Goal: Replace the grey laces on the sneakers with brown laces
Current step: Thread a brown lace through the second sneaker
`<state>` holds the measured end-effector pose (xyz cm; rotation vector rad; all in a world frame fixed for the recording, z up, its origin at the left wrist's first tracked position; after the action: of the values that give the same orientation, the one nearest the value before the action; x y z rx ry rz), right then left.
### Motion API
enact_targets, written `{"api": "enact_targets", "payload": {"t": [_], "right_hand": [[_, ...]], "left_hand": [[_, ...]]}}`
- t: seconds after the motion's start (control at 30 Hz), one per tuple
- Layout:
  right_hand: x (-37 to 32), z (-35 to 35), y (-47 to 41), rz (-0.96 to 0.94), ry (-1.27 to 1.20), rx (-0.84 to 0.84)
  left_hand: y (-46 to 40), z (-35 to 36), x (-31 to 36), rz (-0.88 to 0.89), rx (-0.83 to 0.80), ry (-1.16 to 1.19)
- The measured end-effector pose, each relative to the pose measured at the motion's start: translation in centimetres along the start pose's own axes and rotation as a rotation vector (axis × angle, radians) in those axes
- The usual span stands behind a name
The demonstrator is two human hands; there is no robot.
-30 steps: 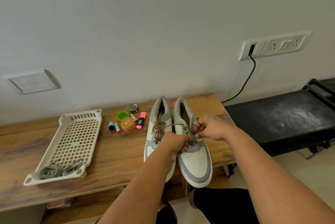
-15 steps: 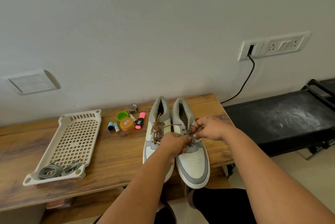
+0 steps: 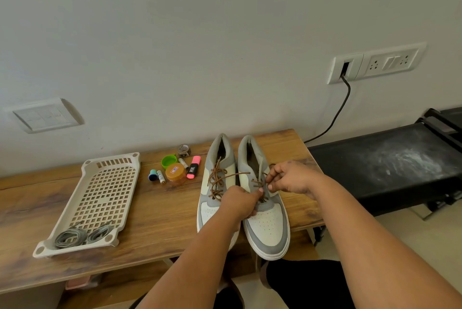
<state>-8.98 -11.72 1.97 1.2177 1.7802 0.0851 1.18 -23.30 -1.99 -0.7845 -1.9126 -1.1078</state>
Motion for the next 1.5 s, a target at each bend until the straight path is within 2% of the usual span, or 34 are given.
{"api": "enact_targets", "payload": {"t": [0.17,0.37,0.6,0.83,0.93,1.0,1.13,1.27,1.37,1.5], "right_hand": [[0.0,0.0,-0.1,0.002,-0.002,0.004],[0.0,-0.1,-0.1,-0.015,0.025,0.018],[-0.9,0.5,1.1,-0.078,0.091,-0.041],[-1.2,1.2,0.7,-0.084,0.207,0.01],[-1.3,1.1,0.6,-0.119,0.228,0.026],[-1.4,1.3,0.6,-0.143,0.243,0.015],[-1.2,1.3,0.5,-0.165,0.244,-0.038],[-0.6,1.3,0.4,-0.145,0.216,-0.075],[-0.3,1.4,0.3,-0.119,0.185,-0.103],[0.5,1.4,0.5,-0.099,-0.014,-0.219]], "left_hand": [[0.1,0.3,-0.1,-0.026,-0.049,0.164],[0.6,1.0,0.3,-0.076,-0.128,0.529],[1.1,0.4,0.6,-0.105,-0.137,0.71],[0.9,-1.5,0.7,0.021,0.018,0.33],[0.6,-2.2,0.9,0.181,0.054,-0.066],[0.7,-2.0,0.8,0.245,0.042,-0.245],[0.9,-1.5,0.7,0.259,0.026,-0.26],[0.6,-1.3,0.9,0.286,0.054,-0.415],[0.4,-1.4,0.8,0.28,0.056,-0.428],[0.4,-1.4,0.7,0.276,0.049,-0.423]]}}
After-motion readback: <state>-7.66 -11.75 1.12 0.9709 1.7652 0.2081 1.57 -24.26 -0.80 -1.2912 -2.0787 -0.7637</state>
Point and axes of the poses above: each hand's wrist, its own y-axis away from the middle knuckle, its own z-axis out of the palm, x = y × z, the point moved 8 cm from there along -y, towards the middle knuckle, and after that the axes turned 7 degrees about z, right-handed, at the moved point
